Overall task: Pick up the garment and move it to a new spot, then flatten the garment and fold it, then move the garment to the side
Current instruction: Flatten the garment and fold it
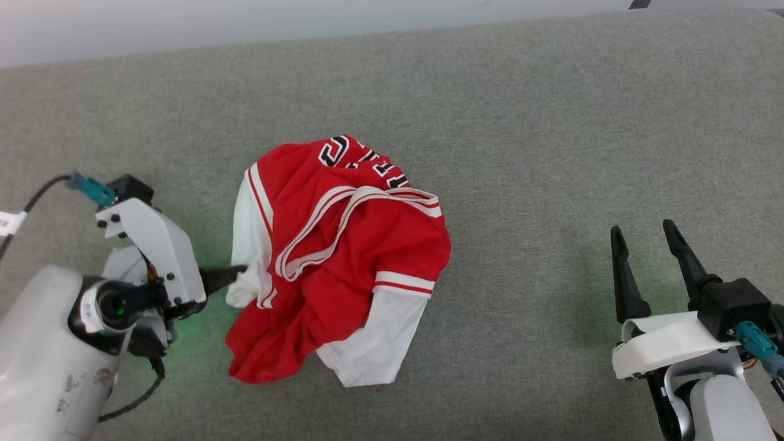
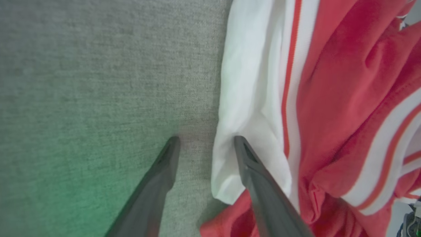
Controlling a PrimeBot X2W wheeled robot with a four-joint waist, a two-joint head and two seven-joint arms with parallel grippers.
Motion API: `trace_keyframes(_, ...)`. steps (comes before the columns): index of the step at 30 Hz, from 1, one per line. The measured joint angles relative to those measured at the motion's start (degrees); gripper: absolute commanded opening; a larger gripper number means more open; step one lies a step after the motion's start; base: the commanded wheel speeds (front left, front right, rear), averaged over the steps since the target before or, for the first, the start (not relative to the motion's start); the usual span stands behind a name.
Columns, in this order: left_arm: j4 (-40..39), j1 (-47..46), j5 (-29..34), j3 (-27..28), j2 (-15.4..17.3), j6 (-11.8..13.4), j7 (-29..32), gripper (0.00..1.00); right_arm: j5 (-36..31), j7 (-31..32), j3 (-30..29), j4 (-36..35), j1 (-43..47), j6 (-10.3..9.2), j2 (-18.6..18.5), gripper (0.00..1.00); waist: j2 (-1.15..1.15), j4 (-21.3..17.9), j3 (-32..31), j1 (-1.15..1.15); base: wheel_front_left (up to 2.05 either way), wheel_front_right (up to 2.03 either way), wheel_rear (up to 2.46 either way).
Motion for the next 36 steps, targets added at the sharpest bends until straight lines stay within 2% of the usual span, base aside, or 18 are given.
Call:
trace_keyframes(12,0.24,0.12,0.18,-0.34,-0.31,-1.47,-1.04,0.0,-0.07,-0.33,-0.33,0.96,-0.51,0.0,0.0,1.0,0.0,0.41,-1.29,0.0,0.0,0.0,0.0)
trace_keyframes(19,-1.64,1.63,0.32,0.99,1.93,-1.59,-2.74,0.0,-0.2,-0.21,-0.42,1.49,0.81,0.0,-0.01,1.0,0.0,1.6,-3.79,0.0,0.0,0.0,0.0)
trace_keyframes(29,-4.34,7.05,3.22,2.13,9.38,-0.82,-4.66,0.0,-0.52,0.82,-0.18,1.36,2.97,0.0,0.01,1.0,0.0,3.78,-7.85,0.0,0.0,0.0,0.0)
trace_keyframes(36,-4.1,10.89,6.15,2.09,13.96,-1.33,-7.32,0.0,-0.6,1.71,0.03,0.76,3.92,0.0,0.01,1.0,0.0,4.99,-9.89,0.0,0.0,0.0,0.0)
